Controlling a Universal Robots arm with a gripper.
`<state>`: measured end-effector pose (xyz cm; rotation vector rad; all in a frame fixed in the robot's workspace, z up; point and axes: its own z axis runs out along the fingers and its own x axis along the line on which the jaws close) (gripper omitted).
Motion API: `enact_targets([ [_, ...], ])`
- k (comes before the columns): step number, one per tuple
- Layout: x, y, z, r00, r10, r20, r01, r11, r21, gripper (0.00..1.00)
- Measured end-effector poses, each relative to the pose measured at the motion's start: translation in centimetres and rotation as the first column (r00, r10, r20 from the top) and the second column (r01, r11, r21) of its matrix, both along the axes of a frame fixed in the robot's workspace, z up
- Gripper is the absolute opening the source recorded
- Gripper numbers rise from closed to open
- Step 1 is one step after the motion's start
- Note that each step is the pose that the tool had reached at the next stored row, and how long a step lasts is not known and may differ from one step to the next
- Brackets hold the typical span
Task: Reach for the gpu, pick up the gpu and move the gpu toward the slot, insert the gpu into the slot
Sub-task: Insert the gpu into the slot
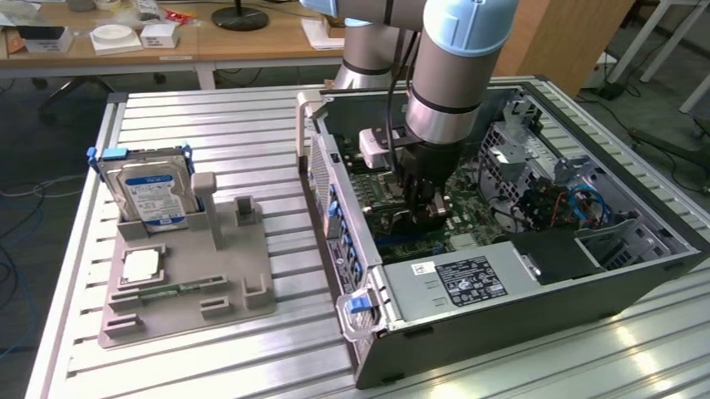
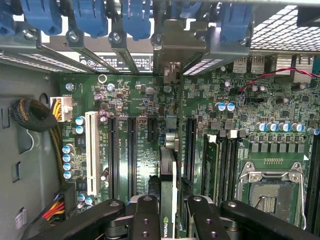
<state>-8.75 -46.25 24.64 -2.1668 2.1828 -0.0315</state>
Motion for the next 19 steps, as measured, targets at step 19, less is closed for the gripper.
enact_targets([
  [19,0.14,0.01,-0.40,1.0000,0.000,-0.0002,0.000,1.0000,-0.0002,0.26],
])
